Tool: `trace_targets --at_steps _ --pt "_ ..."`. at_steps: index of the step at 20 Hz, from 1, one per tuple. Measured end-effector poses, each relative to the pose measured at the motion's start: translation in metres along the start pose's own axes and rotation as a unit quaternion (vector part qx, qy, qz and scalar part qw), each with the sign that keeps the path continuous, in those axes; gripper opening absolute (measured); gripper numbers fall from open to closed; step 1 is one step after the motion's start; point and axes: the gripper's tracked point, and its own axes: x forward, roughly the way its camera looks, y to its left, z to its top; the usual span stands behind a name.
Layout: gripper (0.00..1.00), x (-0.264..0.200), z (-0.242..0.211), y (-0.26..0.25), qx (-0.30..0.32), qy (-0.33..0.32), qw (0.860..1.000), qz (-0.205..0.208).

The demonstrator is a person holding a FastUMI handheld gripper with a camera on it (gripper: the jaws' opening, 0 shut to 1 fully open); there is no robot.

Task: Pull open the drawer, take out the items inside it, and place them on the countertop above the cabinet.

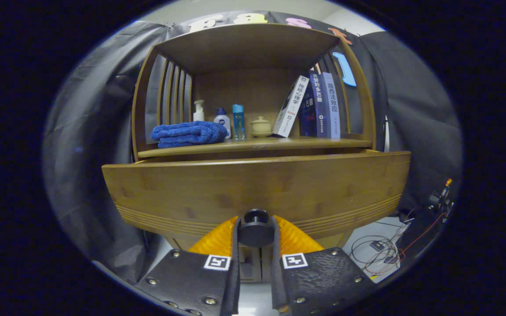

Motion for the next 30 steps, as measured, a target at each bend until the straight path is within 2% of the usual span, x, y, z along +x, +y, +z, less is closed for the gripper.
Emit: trace_targets --at_steps 12,19,20,23,27,30 --pt "0.29 -0.062 -0.021 -0.002 -0.016 0.011 1.0 -0.006" --pt "0.29 -0.068 -0.023 -0.002 0.01 0.004 1.0 -0.008" --pt "0.35 -0.068 -0.023 -0.003 0.014 0.006 1.0 -0.007" --pt "0.47 -0.078 -0.005 0.001 0.024 -0.01 1.0 -0.003" --pt "0.47 -0.093 0.054 0.01 0.019 -0.066 0.998 -0.01" --pt "0.47 -0.082 0.095 0.008 0.024 -0.072 0.997 -0.026"
